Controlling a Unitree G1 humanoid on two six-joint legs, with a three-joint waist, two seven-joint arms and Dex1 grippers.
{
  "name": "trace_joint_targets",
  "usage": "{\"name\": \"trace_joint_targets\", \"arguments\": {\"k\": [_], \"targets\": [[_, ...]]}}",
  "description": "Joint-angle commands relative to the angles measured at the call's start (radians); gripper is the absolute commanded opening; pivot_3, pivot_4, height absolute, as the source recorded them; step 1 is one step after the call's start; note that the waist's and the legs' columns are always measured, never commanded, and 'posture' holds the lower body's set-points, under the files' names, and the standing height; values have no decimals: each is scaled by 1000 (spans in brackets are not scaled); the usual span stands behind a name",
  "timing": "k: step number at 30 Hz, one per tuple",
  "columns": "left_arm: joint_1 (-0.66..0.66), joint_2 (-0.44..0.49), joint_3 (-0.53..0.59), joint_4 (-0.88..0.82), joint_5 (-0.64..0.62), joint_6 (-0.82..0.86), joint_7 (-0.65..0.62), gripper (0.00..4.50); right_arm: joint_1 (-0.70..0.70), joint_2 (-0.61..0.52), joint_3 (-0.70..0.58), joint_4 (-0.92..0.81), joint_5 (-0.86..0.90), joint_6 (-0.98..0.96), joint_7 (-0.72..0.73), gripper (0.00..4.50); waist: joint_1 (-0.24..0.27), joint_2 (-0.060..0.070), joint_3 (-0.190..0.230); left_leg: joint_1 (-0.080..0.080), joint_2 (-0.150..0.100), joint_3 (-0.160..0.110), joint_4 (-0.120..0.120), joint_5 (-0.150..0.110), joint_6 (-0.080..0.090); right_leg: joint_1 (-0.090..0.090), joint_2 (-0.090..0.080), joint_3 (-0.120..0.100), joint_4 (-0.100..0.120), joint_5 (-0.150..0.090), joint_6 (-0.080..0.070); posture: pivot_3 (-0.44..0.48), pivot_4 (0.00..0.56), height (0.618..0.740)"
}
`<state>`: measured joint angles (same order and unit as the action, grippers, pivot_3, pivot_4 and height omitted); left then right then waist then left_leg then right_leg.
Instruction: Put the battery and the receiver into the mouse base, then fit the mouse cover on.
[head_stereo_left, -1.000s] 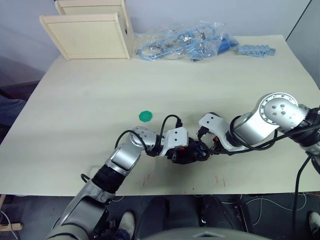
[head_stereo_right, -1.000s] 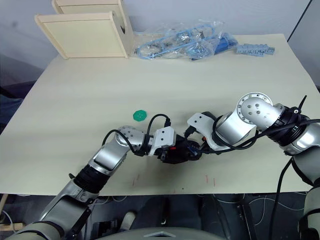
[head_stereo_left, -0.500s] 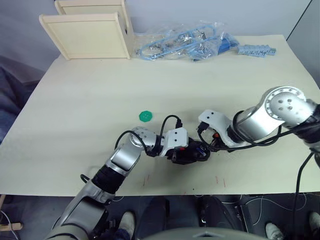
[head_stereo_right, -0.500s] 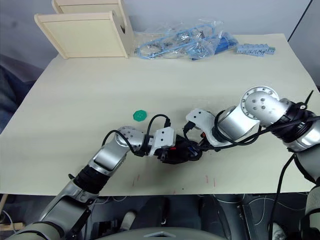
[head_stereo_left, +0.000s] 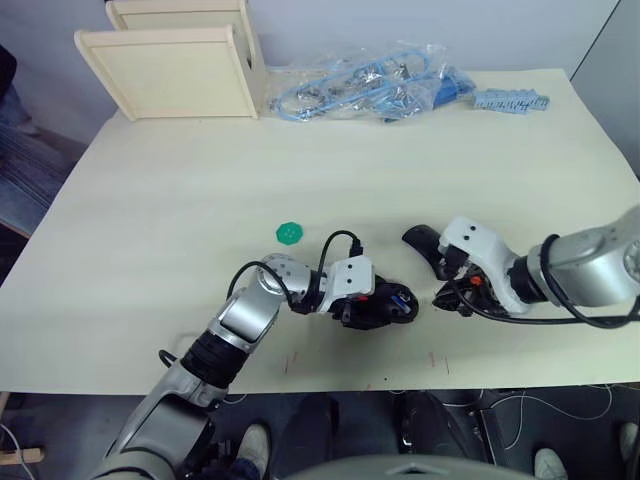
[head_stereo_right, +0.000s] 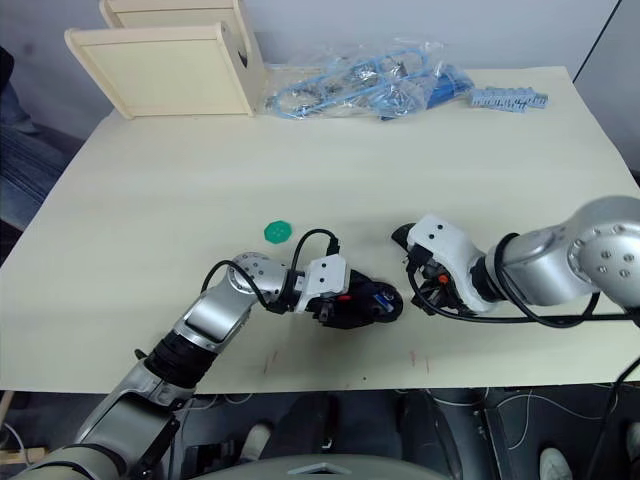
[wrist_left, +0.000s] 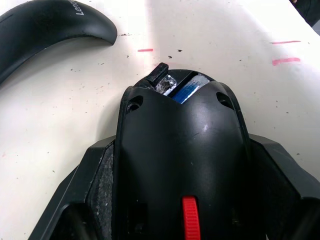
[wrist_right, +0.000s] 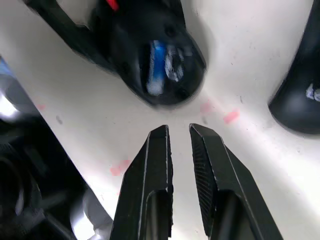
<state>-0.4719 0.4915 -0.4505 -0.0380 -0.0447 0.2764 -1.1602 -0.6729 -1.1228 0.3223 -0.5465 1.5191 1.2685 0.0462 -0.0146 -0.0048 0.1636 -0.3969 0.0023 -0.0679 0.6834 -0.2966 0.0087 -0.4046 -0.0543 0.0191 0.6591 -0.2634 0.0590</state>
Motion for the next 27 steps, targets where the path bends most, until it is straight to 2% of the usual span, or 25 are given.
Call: {"name": "trace_joint_targets", "arguments": {"k": [1, 6, 11, 12, 13, 14, 21, 27], "targets": [[27, 23, -34, 4, 12, 21, -25, 3035, 148, -15, -138, -93, -239, -209, 200, 659, 1, 0, 0, 1, 0, 0, 0, 0, 0, 0, 0, 0, 0, 0, 0, 0, 150, 740], [26, 26, -33, -2, 9, 29, -27, 3035, 394, 33, -211, -126, -511, -470, 384, 659, 0, 0, 0, 2, 0, 3, 0, 0, 0, 0, 1, 2, 1, 0, 0, 0, 150, 740], [21, 31, -31, -6, 7, 36, -32, 3035, 547, 106, -220, -54, -714, -667, 522, 659, 0, -1, 0, 3, 0, 3, 1, 0, 0, 1, 2, 3, 2, 0, 0, 0, 150, 740], [22, 33, -31, -10, 6, 39, -33, 3035, 564, 139, -225, -37, -737, -705, 539, 414, 0, -2, 0, 4, 0, 4, 1, 0, 0, 1, 2, 4, 2, 0, 0, 0, 150, 740], [23, 36, -30, -14, 5, 42, -35, 3035, 573, 166, -229, -26, -755, -734, 555, 74, -1, -2, 0, 4, 0, 4, 1, 0, 0, 1, 2, 4, 2, 0, 0, 0, 150, 740], [24, 37, -31, -17, 4, 44, -36, 3035, 579, 183, -225, -19, -777, -756, 576, 13, -2, -2, 0, 4, 0, 4, 1, 0, 0, 1, 2, 4, 2, 0, 0, 0, 150, 740], [20, 41, -30, -27, 2, 52, -41, 3035, 543, 318, -165, 29, -906, -792, 622, 13, -1, -2, 0, 6, 0, 5, 1, 0, 0, 1, 3, 6, 3, 0, 0, 0, 150, 740], [13, 42, -29, -23, 3, 55, -45, 3035, 531, 389, -102, 40, -997, -790, 659, 13, 0, -2, 0, 5, 0, 5, 1, 0, 0, 1, 3, 6, 3, 0, 0, 0, 150, 740]]}}
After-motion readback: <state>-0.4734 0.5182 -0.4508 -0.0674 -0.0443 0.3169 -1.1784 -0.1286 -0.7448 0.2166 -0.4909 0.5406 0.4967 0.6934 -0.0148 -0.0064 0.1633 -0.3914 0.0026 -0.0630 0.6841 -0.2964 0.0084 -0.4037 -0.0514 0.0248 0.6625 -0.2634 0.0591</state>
